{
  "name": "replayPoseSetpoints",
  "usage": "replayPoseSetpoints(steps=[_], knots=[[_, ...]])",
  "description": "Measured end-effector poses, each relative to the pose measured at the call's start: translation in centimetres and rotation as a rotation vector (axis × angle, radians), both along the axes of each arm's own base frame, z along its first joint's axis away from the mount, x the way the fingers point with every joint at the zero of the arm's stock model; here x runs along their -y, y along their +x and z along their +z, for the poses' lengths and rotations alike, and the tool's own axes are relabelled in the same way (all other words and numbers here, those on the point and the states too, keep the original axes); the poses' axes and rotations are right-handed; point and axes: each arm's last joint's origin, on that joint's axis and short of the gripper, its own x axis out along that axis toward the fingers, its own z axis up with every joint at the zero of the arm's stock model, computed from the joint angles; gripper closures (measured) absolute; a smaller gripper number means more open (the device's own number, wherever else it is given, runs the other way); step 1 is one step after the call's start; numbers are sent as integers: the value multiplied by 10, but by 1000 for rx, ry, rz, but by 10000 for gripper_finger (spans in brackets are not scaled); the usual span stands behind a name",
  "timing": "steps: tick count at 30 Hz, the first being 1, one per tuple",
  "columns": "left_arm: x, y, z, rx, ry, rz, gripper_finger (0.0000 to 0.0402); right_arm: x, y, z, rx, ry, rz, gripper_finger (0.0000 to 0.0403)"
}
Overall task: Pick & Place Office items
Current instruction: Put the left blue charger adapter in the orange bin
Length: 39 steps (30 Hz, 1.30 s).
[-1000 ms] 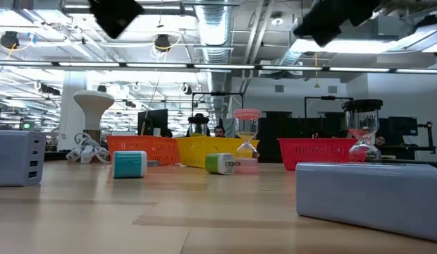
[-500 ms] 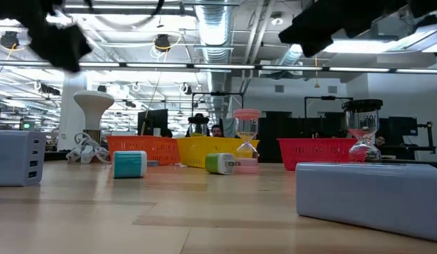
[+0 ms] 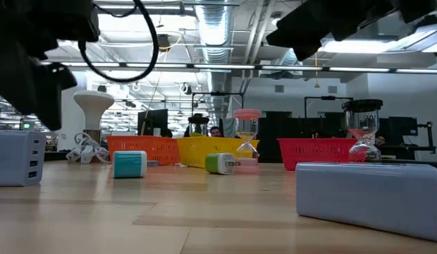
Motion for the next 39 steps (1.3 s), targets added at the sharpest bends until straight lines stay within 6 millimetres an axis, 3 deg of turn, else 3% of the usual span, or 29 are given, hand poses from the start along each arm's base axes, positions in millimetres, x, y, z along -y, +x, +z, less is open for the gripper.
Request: replayPoseSetpoints(steps=[24, 39], knots=[[7, 2, -30, -138, 31, -19, 174, 2, 0, -1, -10, -4, -8, 273], [-1, 5, -18, -101, -15, 43, 278, 1, -2, -5, -49, -19, 1, 273]])
